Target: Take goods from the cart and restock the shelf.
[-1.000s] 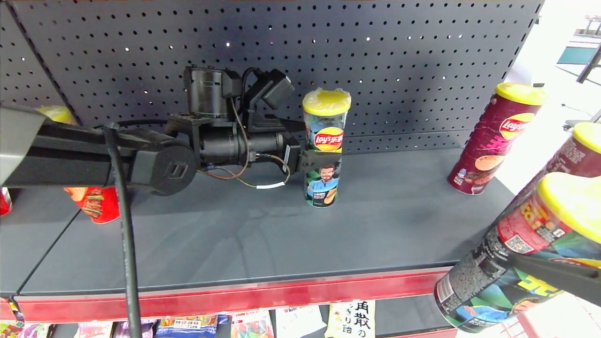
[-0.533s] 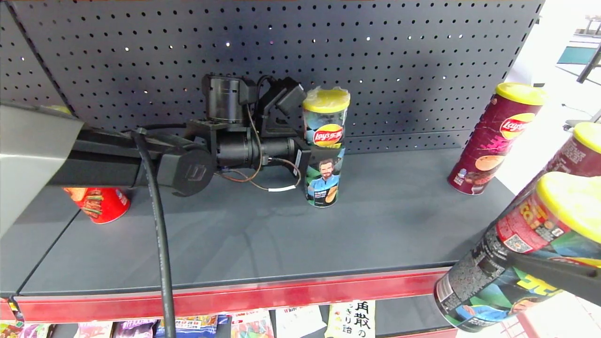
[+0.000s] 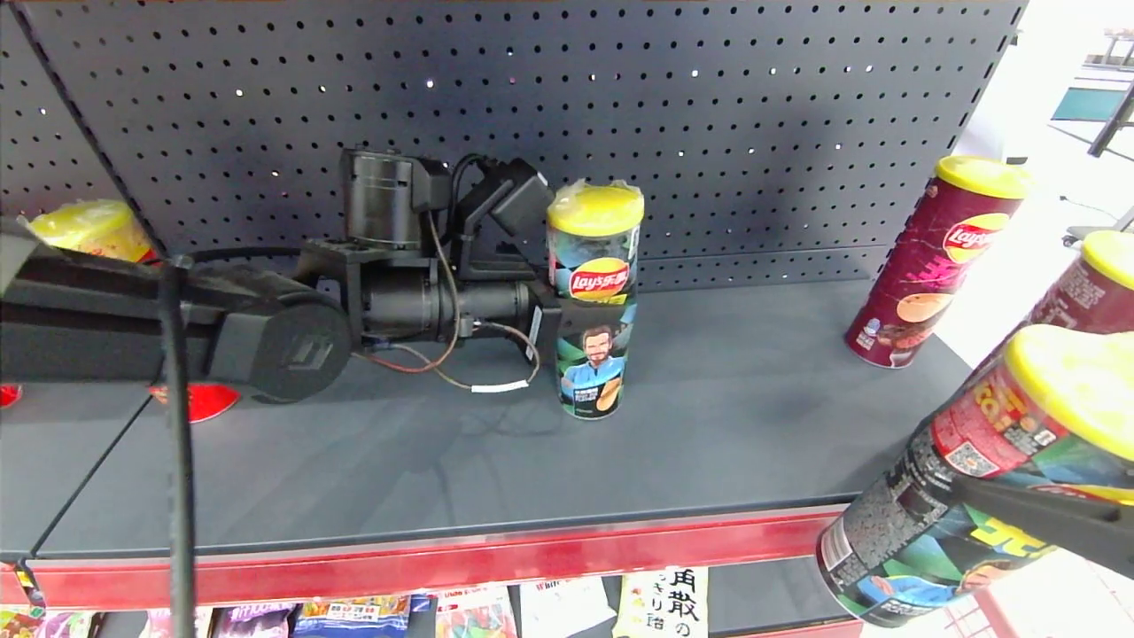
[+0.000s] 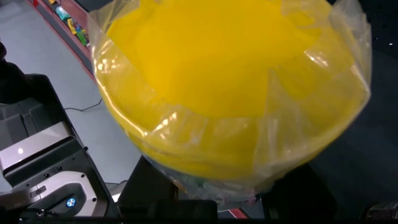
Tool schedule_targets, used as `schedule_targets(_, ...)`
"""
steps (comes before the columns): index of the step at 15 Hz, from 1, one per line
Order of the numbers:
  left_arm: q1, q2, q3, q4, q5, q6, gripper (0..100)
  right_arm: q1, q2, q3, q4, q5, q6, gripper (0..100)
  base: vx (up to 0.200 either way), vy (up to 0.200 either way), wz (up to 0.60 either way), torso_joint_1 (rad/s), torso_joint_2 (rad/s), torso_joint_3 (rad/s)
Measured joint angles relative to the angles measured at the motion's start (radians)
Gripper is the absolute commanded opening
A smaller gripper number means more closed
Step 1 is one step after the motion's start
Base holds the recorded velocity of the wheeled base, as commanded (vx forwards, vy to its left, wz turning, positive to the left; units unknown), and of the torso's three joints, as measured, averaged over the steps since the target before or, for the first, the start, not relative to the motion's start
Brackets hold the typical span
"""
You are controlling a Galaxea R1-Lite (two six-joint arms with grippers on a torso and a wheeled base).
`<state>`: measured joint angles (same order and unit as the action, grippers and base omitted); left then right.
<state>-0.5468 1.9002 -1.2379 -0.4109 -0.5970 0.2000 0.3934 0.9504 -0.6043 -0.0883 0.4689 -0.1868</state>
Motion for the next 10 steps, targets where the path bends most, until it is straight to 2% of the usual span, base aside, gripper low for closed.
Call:
schedule_targets(4,-0.035,-0.106,0.138,0.001,0.004,-0.007,0,0.002,0.009,-0.004,-0.003,0.003,0.000,0,0.000,0.000,0.00,0.000,0.00,0.000)
schedule_targets(6,-0.063,-0.142,0.185,0.000,0.013,-0.028,0,0.002,0.017,-0.011,-0.004,0.003,0.000,0,0.000,0.000,0.00,0.000,0.00,0.000)
schedule_targets(10,-0.077,-0.185,0.241,-0.005,0.027,-0.031,0,0.002,0.025,-0.015,-0.005,0.003,-0.001,0,0.000,0.000,0.00,0.000,0.00,0.000)
